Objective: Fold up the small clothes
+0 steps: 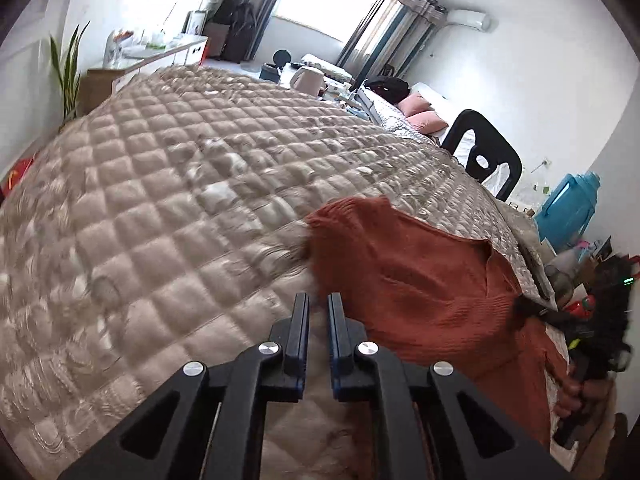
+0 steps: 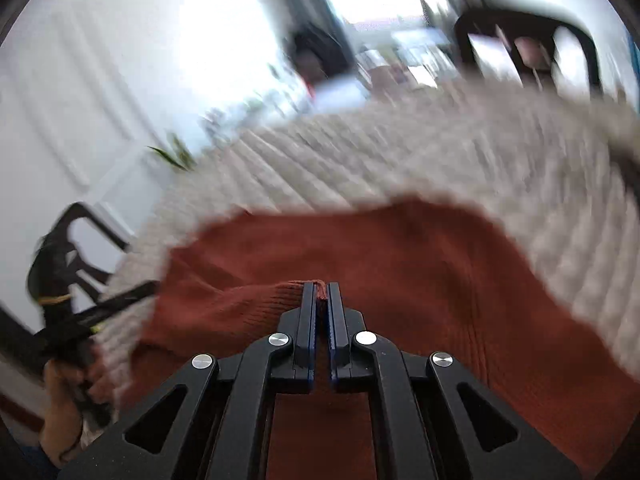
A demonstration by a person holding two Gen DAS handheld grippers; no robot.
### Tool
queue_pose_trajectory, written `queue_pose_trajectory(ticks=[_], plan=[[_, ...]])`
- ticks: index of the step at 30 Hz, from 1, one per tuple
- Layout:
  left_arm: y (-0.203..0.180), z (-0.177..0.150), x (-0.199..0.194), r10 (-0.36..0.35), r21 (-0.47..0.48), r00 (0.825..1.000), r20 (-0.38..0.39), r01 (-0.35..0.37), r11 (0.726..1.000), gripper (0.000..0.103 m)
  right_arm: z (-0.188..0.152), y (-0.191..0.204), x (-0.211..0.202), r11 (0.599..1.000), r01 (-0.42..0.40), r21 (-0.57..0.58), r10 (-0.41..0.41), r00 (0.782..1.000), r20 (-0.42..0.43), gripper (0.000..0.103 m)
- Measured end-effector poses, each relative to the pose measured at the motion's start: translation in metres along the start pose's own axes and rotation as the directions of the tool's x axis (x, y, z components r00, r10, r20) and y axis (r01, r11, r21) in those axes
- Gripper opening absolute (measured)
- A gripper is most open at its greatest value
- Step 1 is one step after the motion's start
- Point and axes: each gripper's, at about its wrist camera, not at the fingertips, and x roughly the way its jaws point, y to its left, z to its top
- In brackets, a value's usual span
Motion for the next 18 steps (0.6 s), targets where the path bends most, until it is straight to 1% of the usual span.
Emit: queue_pose_trajectory(ticks=[1, 3, 4, 5, 6, 7, 8, 9, 10, 11, 12, 13, 14, 15, 16, 18], plan=[[0.001, 0.000, -0.003, 0.003, -0.003, 1.000, 0.006, -0.003, 1.000, 0.011, -0.005, -0.006, 0.006, 1.000, 0.008, 0.018, -0.008, 1.000, -0.022, 0.006], [0.000, 0.005, -0.007, -0.005, 0.000, 1.000, 0.020, 0.004, 1.000, 0.022, -0.013, -0.011, 0.005, 0.999, -0.012, 0.031, 0.012, 1.000, -0.016, 0.015], [-0.003, 0.007, -0.008, -0.004, 0.007, 1.000, 0.021, 0.004, 1.000, 0.039, -0.017, -0.012, 0.002, 0.999, -0.027, 0.045, 0.027, 1.000, -0.005, 0.025], [-0.007, 0.012, -0.006, -0.002, 0.017, 1.000, 0.017, 0.002, 1.000, 0.061, -0.019, -0.014, -0.001, 0.997, -0.044, 0.061, 0.044, 0.999, 0.004, 0.036], [-0.012, 0.017, -0.001, -0.015, 0.033, 1.000, -0.001, 0.015, 0.999, 0.069, -0.019, -0.016, -0.003, 0.996, -0.059, 0.071, 0.059, 0.998, 0.011, 0.040], [-0.016, 0.021, 0.005, -0.030, 0.050, 0.999, -0.020, 0.031, 0.998, 0.071, -0.020, -0.017, -0.006, 0.994, -0.076, 0.077, 0.075, 0.997, 0.019, 0.042], [-0.021, 0.026, 0.014, -0.019, 0.071, 0.999, -0.034, 0.021, 0.997, 0.071, -0.020, -0.017, -0.007, 0.993, -0.084, 0.078, 0.082, 0.996, 0.022, 0.042], [-0.024, 0.028, 0.022, 0.011, 0.094, 0.999, -0.045, -0.007, 0.996, 0.070, -0.019, -0.017, -0.006, 0.994, -0.079, 0.078, 0.078, 0.997, 0.016, 0.042], [-0.028, 0.028, 0.031, 0.039, 0.119, 0.998, -0.055, -0.033, 0.992, 0.052, -0.018, -0.016, -0.004, 0.995, -0.065, 0.077, 0.065, 0.998, 0.004, 0.042], [-0.032, 0.028, 0.039, 0.059, 0.145, 0.996, -0.067, -0.049, 0.988, 0.025, -0.016, -0.017, 0.000, 0.996, -0.051, 0.078, 0.051, 0.999, -0.010, 0.042], [-0.036, 0.027, 0.043, 0.063, 0.166, 0.996, -0.071, -0.050, 0.985, 0.023, -0.017, -0.018, 0.003, 0.996, -0.046, 0.079, 0.047, 0.999, -0.020, 0.042], [-0.038, 0.025, 0.041, 0.063, 0.177, 0.997, -0.054, -0.052, 0.983, 0.016, -0.017, -0.019, 0.006, 0.996, -0.045, 0.080, 0.047, 0.999, -0.024, 0.039], [-0.040, 0.024, 0.037, 0.063, 0.196, 0.997, -0.040, -0.054, 0.979, 0.013, -0.015, -0.017, 0.008, 0.996, -0.042, 0.079, 0.044, 0.999, -0.022, 0.026], [-0.041, 0.023, 0.033, 0.054, 0.203, 0.998, -0.018, -0.050, 0.978, 0.013, -0.013, -0.015, 0.009, 0.997, -0.036, 0.068, 0.038, 0.999, -0.026, 0.016], [-0.037, 0.024, 0.027, 0.029, 0.190, 1.000, 0.005, -0.029, 0.981, 0.013, -0.013, -0.013, 0.009, 0.997, -0.041, 0.059, 0.043, 0.999, -0.031, 0.007], [-0.024, 0.027, 0.021, -0.020, 0.147, 1.000, 0.013, 0.017, 0.989, 0.013, -0.010, -0.010, 0.006, 0.997, -0.059, 0.044, 0.059, 0.998, -0.008, 0.007]])
